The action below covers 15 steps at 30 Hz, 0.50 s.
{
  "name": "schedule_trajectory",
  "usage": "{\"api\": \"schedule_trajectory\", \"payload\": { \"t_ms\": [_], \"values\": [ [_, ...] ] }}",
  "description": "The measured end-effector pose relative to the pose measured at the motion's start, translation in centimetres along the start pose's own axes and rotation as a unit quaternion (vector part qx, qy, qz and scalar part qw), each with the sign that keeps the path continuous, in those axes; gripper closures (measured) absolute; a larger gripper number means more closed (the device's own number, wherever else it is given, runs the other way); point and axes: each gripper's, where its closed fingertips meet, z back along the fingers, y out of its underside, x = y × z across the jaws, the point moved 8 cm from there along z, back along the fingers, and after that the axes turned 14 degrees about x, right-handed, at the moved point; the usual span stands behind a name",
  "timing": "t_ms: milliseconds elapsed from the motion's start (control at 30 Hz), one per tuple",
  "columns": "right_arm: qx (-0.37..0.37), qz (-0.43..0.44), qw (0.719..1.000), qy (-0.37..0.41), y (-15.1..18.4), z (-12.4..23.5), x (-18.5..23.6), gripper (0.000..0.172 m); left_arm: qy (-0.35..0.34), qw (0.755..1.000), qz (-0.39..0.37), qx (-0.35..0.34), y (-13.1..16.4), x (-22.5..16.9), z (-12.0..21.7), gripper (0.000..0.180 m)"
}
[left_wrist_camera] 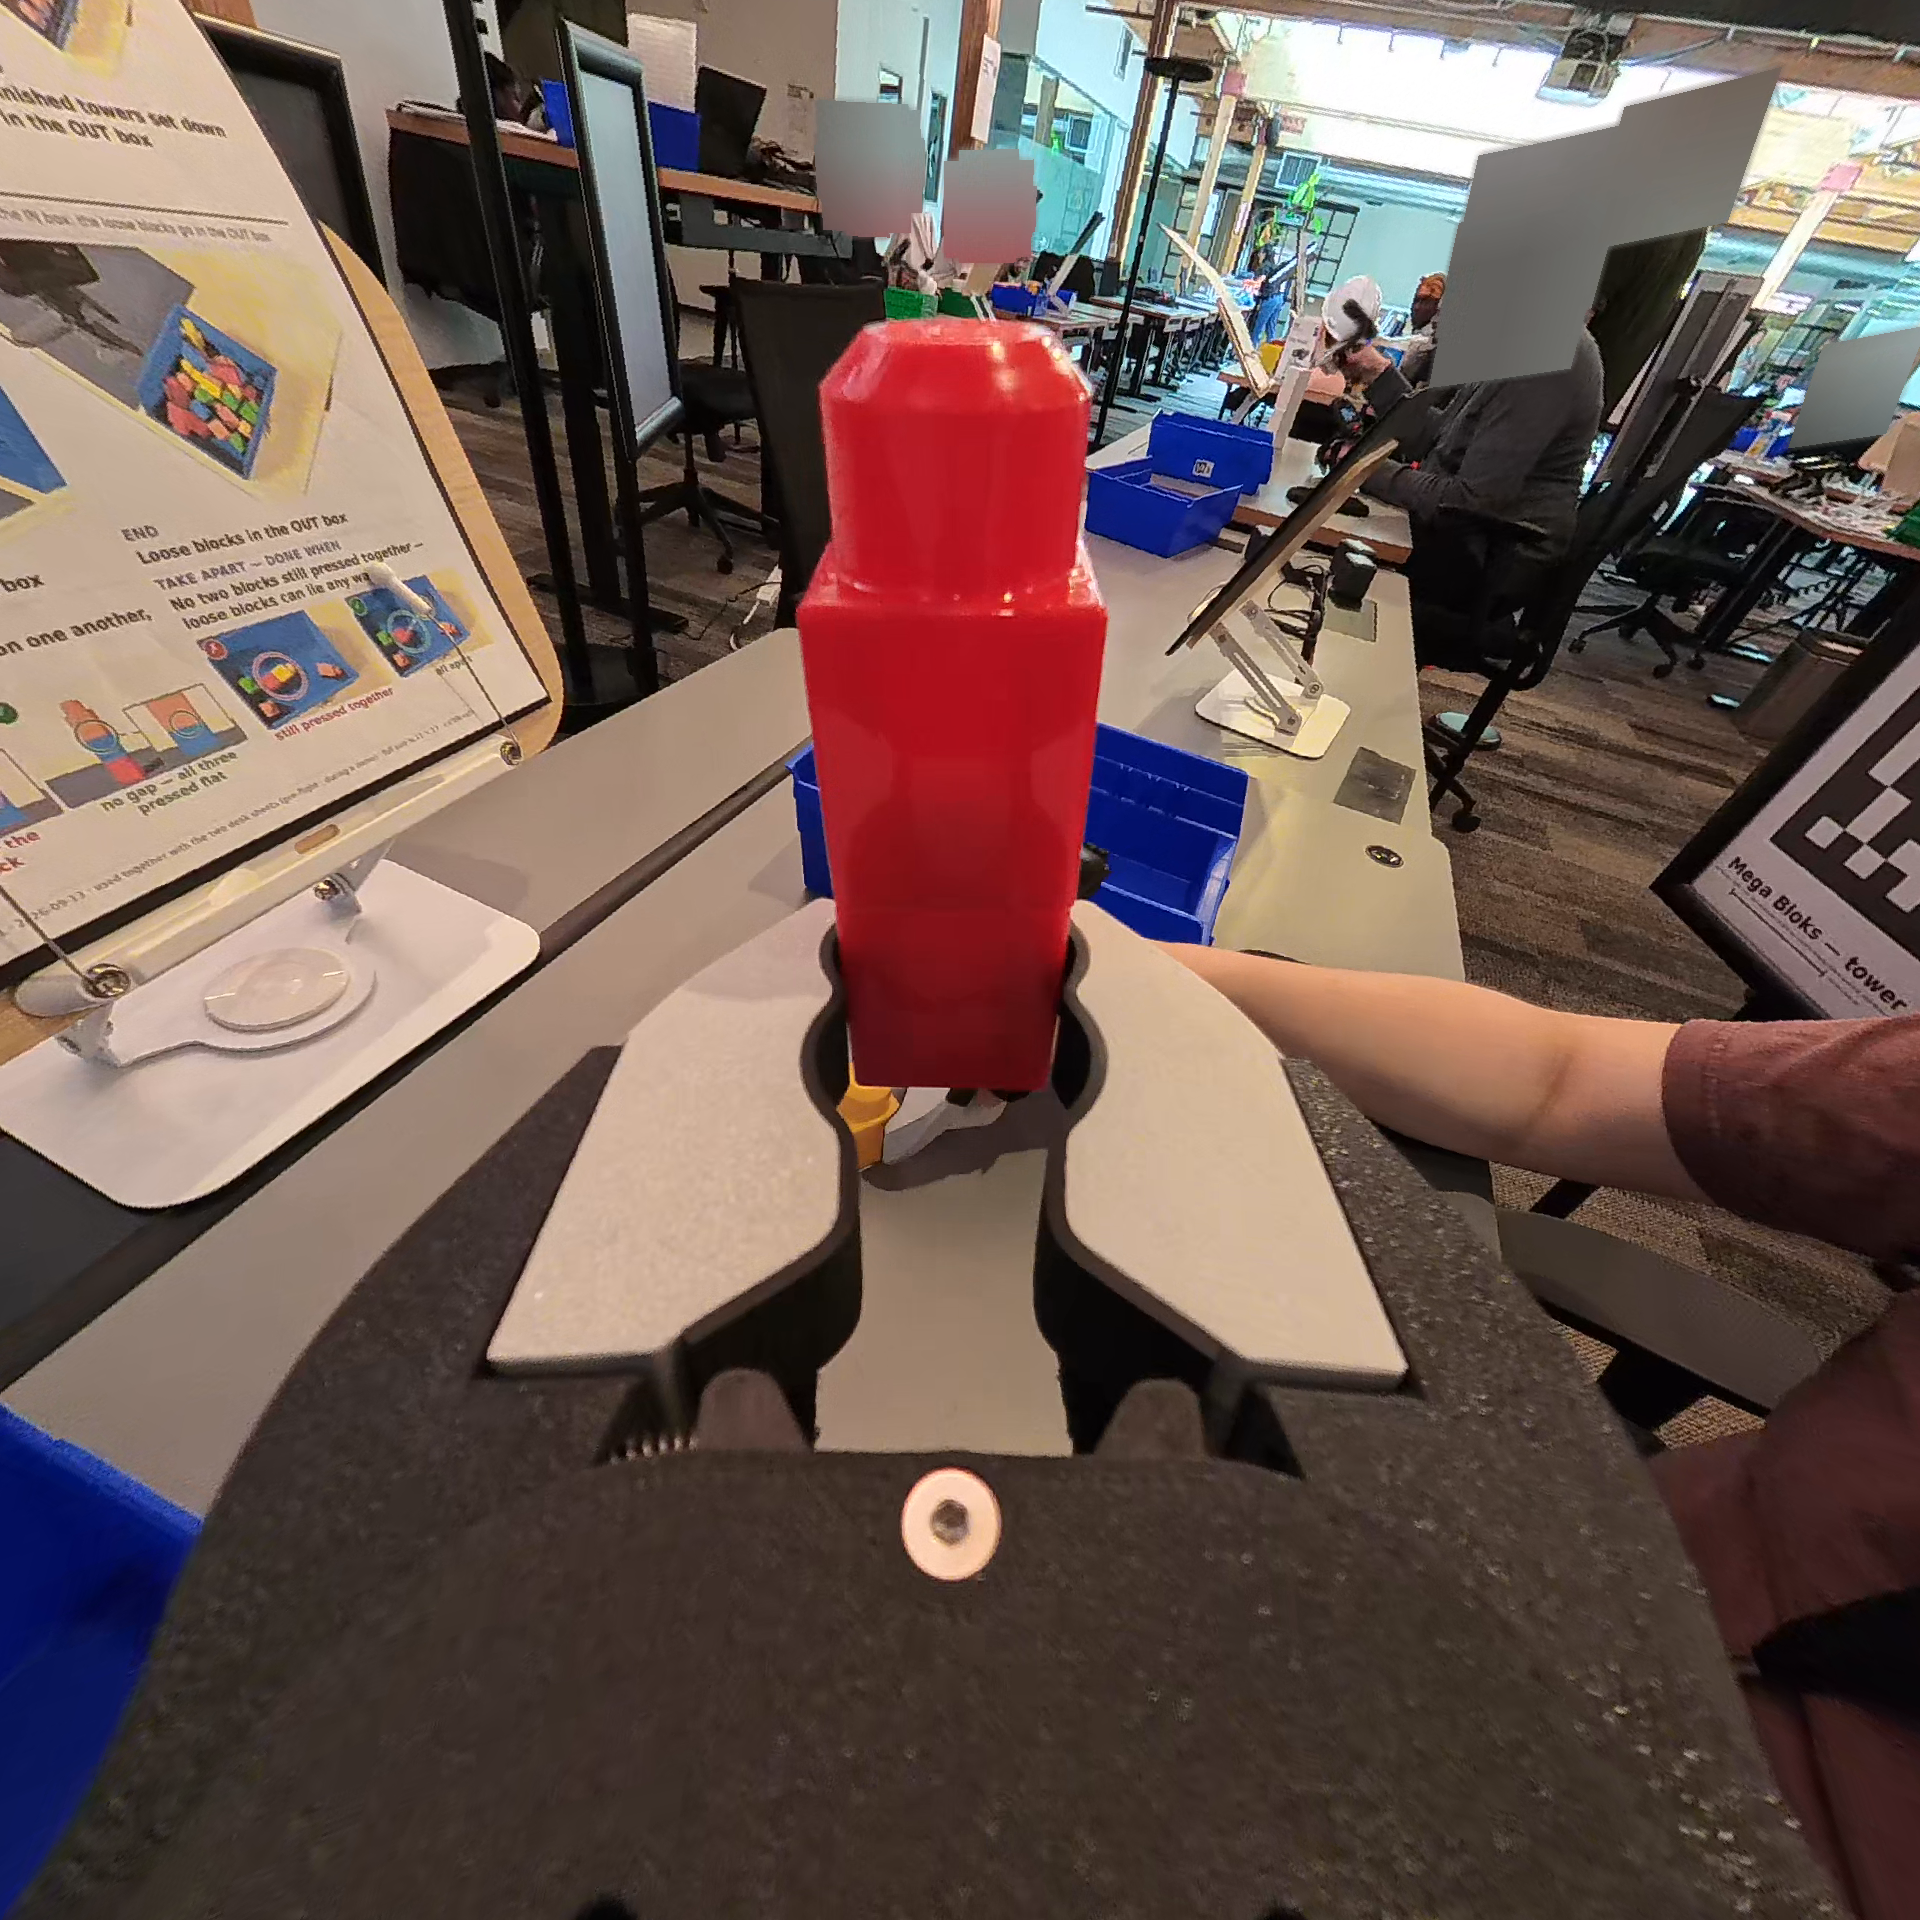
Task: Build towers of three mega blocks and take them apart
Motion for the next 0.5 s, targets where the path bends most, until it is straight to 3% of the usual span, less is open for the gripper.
{"api": "schedule_trajectory", "payload": {
  "t_ms": [200,267,400,500],
  "values": [
    [-0.009,0.011,1.000,0.006,-0.2,-0.1,-0.2,0.133,0.004,1.000,0.006,0.006,0.2,0.3,-0.4,0.145],
    [-0.044,0.011,0.999,-0.012,-0.5,1.1,-0.3,0.134,0.015,1.000,0.011,0.020,0.5,0.5,-1.1,0.145],
    [-0.174,0.008,0.979,-0.106,-1.6,7.6,0.2,0.134,0.041,0.995,0.012,0.085,1.8,0.9,-4.4,0.145],
    [-0.291,0.014,0.938,-0.187,-1.7,14.5,2.0,0.134,0.093,0.985,0.008,0.147,3.1,0.4,-7.6,0.145]
  ]
}}
